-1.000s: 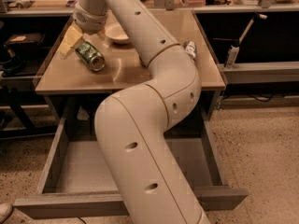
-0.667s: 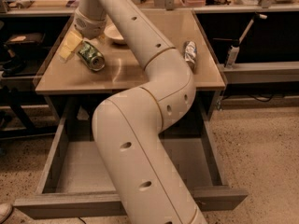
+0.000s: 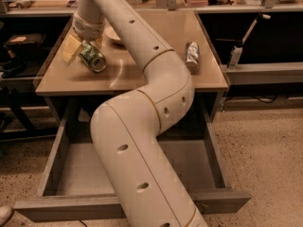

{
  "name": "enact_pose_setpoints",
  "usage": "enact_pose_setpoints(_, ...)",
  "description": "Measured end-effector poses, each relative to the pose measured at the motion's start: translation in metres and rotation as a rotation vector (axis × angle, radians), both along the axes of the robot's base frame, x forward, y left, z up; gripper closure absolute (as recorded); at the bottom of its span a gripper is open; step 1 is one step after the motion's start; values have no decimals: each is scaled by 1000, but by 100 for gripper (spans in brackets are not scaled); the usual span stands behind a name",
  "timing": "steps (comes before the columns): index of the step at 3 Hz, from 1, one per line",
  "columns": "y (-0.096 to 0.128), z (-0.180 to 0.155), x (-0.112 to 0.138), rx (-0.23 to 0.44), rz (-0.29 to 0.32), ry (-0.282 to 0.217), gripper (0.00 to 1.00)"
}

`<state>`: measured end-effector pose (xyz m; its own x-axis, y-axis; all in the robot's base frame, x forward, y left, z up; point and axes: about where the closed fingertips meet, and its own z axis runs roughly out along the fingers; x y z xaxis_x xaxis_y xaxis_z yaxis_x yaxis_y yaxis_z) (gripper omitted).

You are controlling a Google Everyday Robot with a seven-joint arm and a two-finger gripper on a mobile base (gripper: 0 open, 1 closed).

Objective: Place green can into top drawer

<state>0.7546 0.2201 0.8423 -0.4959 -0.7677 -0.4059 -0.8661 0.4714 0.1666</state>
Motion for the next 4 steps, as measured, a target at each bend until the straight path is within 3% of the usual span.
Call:
enact_pose_setpoints(3, 6, -2, 5, 13, -5, -12, 89)
enact_pose_setpoints(4, 6, -2, 5, 14, -5, -12, 100)
